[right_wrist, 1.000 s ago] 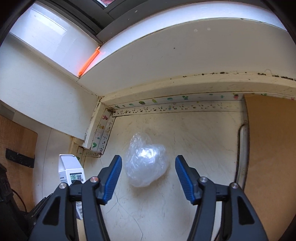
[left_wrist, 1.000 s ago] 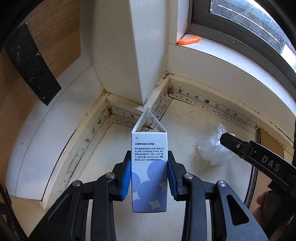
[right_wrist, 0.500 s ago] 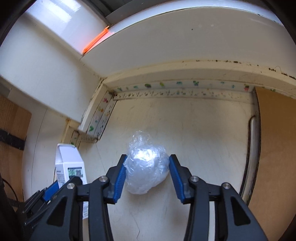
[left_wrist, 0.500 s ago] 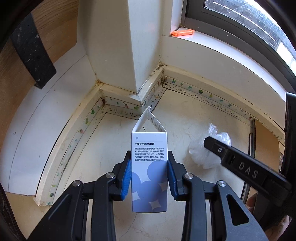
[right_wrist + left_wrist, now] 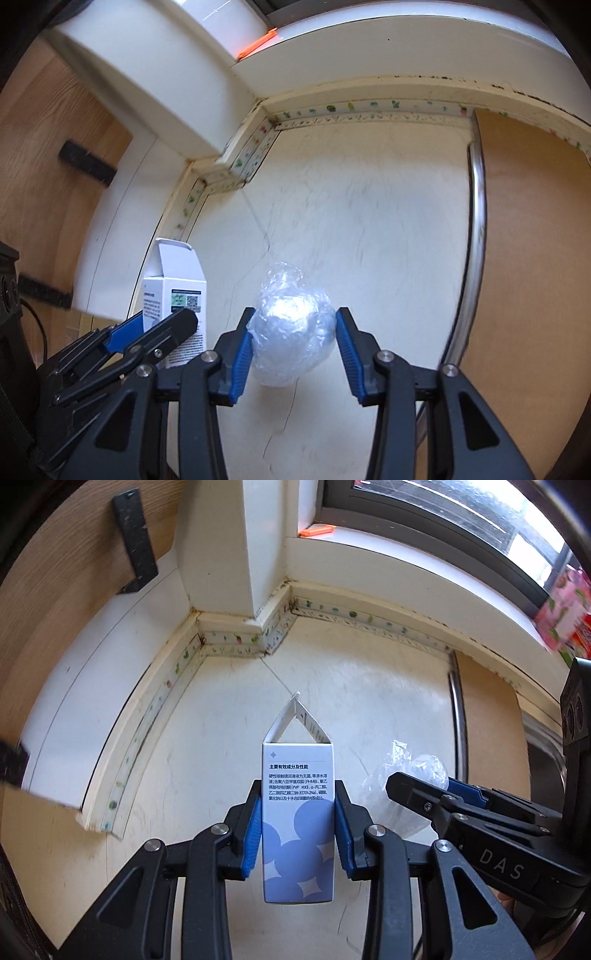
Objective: Collect trash
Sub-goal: 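Carry the milk box and plastic bag down over the trash bin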
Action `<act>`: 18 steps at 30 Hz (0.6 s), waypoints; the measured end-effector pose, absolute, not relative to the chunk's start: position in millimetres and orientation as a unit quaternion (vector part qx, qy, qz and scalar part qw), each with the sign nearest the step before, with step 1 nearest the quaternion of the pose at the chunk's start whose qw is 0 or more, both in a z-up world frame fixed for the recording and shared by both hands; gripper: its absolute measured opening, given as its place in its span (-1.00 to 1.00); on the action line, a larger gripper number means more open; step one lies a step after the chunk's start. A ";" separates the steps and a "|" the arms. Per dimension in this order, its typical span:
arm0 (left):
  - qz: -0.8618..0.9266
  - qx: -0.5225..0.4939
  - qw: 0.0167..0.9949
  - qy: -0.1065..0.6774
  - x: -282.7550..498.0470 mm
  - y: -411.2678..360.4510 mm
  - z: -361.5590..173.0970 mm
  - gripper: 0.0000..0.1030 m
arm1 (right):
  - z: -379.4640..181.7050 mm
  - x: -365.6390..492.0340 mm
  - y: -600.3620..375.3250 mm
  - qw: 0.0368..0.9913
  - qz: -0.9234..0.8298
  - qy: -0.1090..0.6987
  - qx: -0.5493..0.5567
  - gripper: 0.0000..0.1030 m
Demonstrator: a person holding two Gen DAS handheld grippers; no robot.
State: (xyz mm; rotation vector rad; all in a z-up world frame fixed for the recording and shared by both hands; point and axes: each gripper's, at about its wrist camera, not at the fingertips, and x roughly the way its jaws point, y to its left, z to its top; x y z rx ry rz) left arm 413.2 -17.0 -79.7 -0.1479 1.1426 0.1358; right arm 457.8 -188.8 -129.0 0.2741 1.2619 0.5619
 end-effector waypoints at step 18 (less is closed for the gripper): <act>-0.038 -0.057 0.841 0.537 229.0 -12.6 -57.5 -0.36 | -74.4 257.2 -177.7 0.775 0.233 0.570 0.146 -0.17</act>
